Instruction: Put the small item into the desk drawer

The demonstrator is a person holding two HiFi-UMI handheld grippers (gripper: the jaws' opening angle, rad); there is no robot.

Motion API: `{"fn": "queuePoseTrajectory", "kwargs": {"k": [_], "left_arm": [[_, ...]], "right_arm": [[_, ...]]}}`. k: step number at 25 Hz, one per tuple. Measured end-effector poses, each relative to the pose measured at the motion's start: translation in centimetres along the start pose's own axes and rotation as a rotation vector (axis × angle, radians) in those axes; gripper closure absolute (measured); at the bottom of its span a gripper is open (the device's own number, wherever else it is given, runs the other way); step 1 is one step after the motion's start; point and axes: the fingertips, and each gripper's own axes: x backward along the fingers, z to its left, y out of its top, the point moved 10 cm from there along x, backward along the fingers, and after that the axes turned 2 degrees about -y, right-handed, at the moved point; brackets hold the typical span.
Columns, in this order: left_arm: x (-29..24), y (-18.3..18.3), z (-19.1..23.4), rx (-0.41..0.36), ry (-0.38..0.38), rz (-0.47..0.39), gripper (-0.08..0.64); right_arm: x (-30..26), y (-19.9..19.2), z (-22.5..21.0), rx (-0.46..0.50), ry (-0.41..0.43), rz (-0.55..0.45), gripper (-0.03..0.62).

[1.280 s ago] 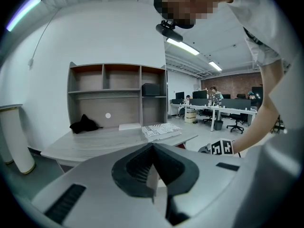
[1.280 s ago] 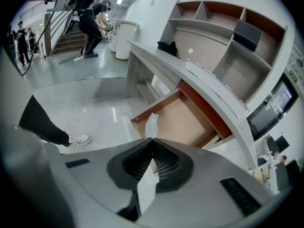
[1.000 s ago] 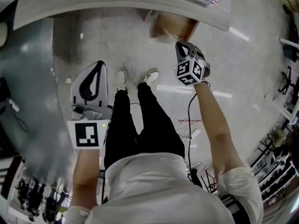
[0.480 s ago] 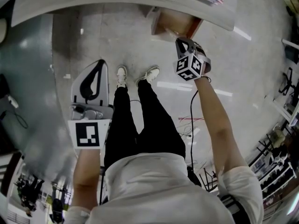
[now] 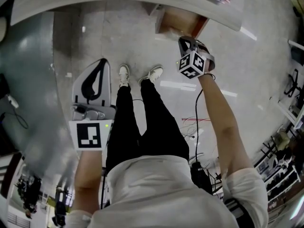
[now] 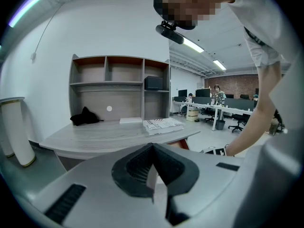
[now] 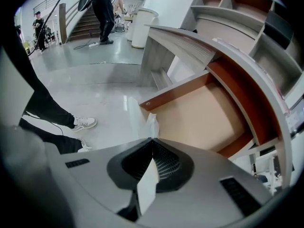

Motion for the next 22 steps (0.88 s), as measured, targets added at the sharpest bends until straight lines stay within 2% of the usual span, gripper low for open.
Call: {"fn": "queuePoseTrajectory", "kwargs": {"k": [11, 22], "left_arm": [[0.49, -0.49, -0.15, 0.012, -0.003, -0.001, 0.543], [0.56, -0.84, -0.08, 0.013, -0.024, -0.010, 0.543]], "right_arm": [[-0.43, 0.03, 0.22, 0.032, 0.046, 0.006, 0.568], [-0.36, 0.43, 0.31, -0.014, 0.071, -0.001, 0.568]]}}
